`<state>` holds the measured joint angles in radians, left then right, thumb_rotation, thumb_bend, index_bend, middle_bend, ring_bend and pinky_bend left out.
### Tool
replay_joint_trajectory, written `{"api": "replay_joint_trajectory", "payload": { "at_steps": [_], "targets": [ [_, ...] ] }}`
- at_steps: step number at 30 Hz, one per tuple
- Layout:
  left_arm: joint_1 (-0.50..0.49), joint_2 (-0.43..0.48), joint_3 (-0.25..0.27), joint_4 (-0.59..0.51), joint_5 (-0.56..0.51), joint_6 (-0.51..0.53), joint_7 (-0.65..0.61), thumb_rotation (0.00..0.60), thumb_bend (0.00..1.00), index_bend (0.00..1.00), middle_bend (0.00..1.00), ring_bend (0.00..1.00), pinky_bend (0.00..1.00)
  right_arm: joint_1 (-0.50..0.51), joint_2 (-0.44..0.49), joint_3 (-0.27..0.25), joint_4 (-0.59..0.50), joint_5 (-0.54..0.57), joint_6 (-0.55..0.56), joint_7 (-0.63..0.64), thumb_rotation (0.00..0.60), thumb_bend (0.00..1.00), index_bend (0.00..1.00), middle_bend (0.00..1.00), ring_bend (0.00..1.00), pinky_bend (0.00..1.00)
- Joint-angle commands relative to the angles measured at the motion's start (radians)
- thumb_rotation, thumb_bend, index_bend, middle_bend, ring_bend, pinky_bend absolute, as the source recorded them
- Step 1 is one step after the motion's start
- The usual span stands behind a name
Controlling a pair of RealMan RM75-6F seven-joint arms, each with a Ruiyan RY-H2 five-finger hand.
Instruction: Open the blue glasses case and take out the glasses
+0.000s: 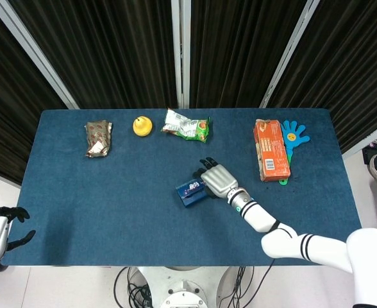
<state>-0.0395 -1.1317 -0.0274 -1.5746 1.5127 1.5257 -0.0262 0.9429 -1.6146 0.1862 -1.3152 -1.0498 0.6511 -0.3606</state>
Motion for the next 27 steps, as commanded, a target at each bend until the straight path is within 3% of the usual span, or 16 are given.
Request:
{"api": "replay_joint_trajectory", "payload": {
  "at_steps": [1,4,13,17,21,27],
  "targets": [
    [0.0,0.0,0.0,0.001,0.001,0.0,-0.002,0.6,0.16,0.51,0.54,0.42,0.4,0.053,-0.034,0.016,0.027,0.101,-0.018,-0.064,0.6,0.48,0.05,0.12,0.0,0.0],
    [0.0,0.001,0.0,0.002,0.001,0.0,-0.005,0.6,0.17,0.51,0.54,0.42,0.4,0.084,-0.06,0.028,0.056,0.152,-0.02,-0.079,0.6,0.47,0.0,0.08,0.0,0.0],
    [-0.001,0.001,0.0,0.003,0.001,-0.002,-0.009,0.6,0.17,0.51,0.54,0.42,0.4,0.151,-0.138,0.08,0.189,0.246,0.023,-0.084,0.6,0.45,0.0,0.06,0.0,0.0],
    [-0.002,0.001,0.001,0.005,0.002,-0.002,-0.014,0.6,0.17,0.51,0.54,0.42,0.41,0.1,-0.082,0.065,0.097,0.156,0.074,-0.018,0.6,0.44,0.0,0.08,0.0,0.0],
    [-0.002,0.002,0.001,0.005,0.004,-0.002,-0.014,0.6,0.17,0.51,0.54,0.42,0.41,0.014,0.027,-0.001,-0.047,0.049,0.122,0.038,0.6,0.47,0.0,0.16,0.0,0.0],
    [-0.002,0.002,0.001,0.001,0.003,-0.001,-0.006,0.6,0.17,0.51,0.54,0.42,0.41,-0.068,0.122,-0.075,-0.139,-0.051,0.123,0.141,0.6,0.56,0.0,0.24,0.0,0.0]
  ]
}}
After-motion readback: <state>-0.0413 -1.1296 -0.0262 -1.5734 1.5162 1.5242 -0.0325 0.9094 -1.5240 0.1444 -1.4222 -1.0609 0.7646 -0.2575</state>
